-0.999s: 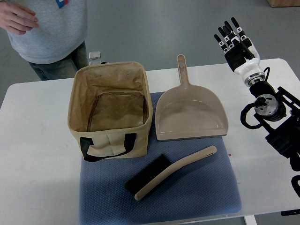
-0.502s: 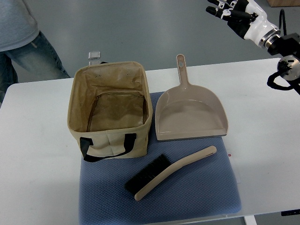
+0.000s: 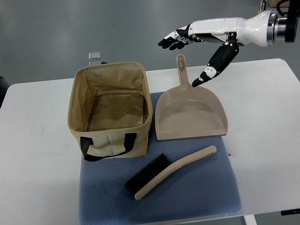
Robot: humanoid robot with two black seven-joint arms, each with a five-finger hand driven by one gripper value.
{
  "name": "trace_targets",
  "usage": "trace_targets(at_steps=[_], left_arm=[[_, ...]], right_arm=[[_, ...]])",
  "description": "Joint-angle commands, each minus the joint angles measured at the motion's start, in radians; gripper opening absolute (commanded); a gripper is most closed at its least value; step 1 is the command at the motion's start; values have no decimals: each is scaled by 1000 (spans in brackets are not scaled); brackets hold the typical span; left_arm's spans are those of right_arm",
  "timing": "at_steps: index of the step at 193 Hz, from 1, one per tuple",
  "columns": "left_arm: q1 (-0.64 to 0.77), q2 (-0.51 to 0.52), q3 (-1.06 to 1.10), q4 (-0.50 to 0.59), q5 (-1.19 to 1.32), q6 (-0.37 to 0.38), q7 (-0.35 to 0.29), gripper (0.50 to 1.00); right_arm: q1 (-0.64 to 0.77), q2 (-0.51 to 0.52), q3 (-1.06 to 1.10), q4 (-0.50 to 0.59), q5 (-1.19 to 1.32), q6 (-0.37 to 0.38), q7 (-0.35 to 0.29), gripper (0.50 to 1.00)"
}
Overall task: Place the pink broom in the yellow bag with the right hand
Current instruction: 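Move the right hand over the dustpan down to the brush handle, then close the right hand fingers around the beige brush handle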
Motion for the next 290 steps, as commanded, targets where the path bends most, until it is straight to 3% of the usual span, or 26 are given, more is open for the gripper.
trace_targets(at_steps=[1,80,106,201,242,290], left_arm=[[0,0,0,-2,0,0,0,1000],[0,0,1,1,0,0,0,1000],[0,0,0,4,0,0,0,1000],[0,0,0,9,-2,0,0,1000],[2,0,0,9,-2,2,0,1000],[3,0,0,12,-2,2,2,1000]], right_arm=[[7,6,-46,24,-7,2,1,934],[-107,79,-176,41,-182,-28,78,934],[-177,87,-202,38,-245,-71,122,934],[-377,213,-204,-87,-321,-225,151,919],[-414,224,-204,-114,-357,-242,171,883],[-452,221,-216,-126,-404,-242,203,782]])
